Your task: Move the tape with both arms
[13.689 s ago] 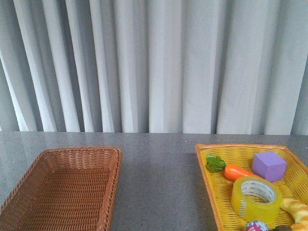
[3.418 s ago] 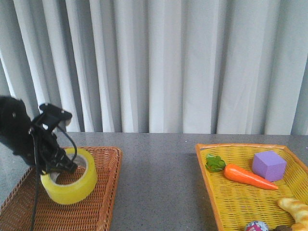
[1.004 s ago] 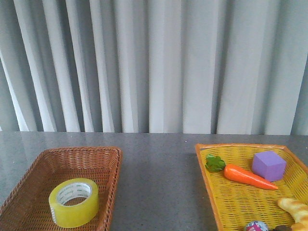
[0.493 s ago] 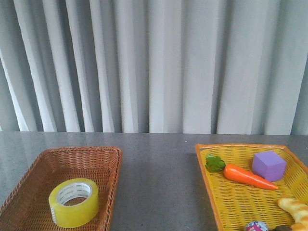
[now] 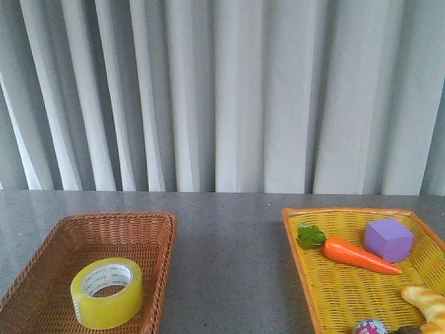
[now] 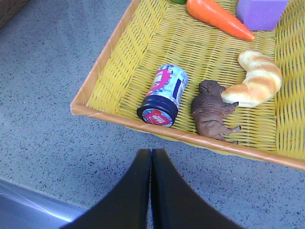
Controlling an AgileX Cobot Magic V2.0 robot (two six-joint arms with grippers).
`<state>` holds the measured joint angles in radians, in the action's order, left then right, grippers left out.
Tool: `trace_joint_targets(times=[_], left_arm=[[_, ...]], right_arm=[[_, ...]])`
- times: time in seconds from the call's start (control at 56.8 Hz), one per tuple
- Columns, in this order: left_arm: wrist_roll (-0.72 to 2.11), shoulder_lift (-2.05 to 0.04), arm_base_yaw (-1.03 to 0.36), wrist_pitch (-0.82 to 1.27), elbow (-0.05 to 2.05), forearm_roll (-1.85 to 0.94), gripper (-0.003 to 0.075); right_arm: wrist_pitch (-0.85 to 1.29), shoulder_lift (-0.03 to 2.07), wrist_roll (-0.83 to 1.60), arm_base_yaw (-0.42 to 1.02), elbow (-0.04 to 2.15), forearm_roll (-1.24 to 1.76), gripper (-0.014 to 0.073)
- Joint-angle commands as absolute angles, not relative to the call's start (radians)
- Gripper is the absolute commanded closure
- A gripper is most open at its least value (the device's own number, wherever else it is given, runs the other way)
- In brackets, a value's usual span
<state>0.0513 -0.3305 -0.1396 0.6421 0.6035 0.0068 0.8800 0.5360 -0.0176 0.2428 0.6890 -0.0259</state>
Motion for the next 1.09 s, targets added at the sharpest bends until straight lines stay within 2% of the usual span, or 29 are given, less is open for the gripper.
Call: trace_joint_targets(times=[0.0,0.211,0.299,0.476,0.758,1.075], left_arm=[[0.04,-0.348,-0.139,0.572,0.628,0.0,0.0727],[0.04,-0.3,-0.124,0.565,0.616,0.022,0.0727],[0.04,-0.236,-0.088,0.51,0.543,0.023,0.0727],[0.039,-0.095,-0.022,0.239,0.288,0.021,0.0727],[0.037,0.027,-0.016,-0.136,-0.023,0.014,0.0727],[0.035,0.028,-0.016,-0.066,-0.018,-0.032,0.0727]], right_arm=[[0.825,0.539,-0.016,0.235,0.713,-0.03,0.0601],[0.825,0.539,-0.016,0.235,0.713,-0.03,0.0601],[0.825,0.539,-0.016,0.235,0.713,-0.027,0.0601],[0.825,0.539,-0.016,0.235,0.713,-0.026,0.0601],[0.825,0.539,-0.016,0.235,0.713,-0.026,0.0601],[0.826,0.539,-0.016,0.235,0.713,-0.025,0.0601]])
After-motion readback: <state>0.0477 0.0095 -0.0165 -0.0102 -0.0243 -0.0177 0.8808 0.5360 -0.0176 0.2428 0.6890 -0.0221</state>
